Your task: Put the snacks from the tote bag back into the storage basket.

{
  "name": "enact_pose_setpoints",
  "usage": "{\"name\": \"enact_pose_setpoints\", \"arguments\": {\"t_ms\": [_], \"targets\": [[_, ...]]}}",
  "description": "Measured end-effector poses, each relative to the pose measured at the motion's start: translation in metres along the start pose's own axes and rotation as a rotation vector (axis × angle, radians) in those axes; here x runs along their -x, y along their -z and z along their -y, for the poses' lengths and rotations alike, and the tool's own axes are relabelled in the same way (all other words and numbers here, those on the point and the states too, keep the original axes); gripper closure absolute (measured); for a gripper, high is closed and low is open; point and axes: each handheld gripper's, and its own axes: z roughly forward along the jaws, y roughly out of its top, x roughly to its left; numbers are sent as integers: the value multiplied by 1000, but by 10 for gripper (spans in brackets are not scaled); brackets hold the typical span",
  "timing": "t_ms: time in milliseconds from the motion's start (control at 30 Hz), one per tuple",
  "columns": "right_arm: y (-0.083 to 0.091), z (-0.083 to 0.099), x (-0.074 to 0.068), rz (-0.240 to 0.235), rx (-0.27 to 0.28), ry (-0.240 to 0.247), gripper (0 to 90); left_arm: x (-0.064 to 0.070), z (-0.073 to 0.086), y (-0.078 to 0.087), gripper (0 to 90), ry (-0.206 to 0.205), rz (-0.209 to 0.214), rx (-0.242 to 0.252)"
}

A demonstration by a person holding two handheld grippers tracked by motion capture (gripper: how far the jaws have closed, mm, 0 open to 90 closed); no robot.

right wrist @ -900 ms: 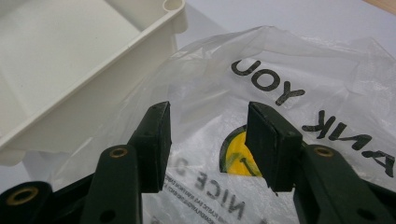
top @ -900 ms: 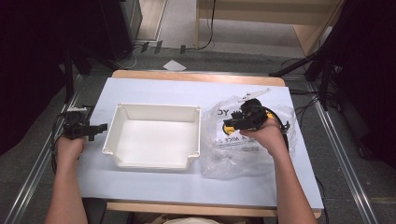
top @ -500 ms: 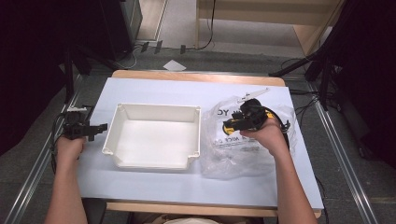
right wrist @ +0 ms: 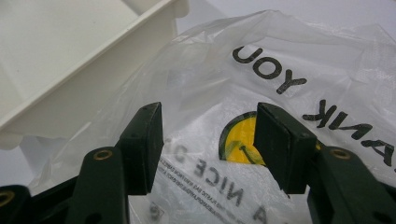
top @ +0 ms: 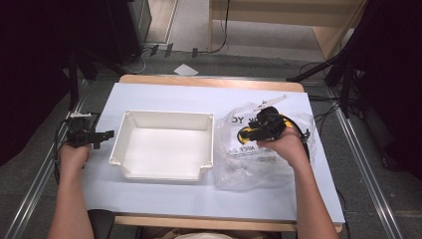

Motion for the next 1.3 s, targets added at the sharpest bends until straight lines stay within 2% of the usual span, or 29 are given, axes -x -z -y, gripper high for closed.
{"name": "enact_pose_setpoints", "arguments": {"t_ms": [633,833,1100,1300], "targets": [[7,-1,1,4,-8,10,427,1,0,-1,215,-5,-7,-5],[12,0,3,11,-5,0,430,1,0,0,215,-5,-8,-4],[16,-1,5,-22,0,-21,441,2,0,-1,215,-9,-9,-6],[22,-1,5,4,5,-15,434,1,0,0,215,-9,-12,-2]]}}
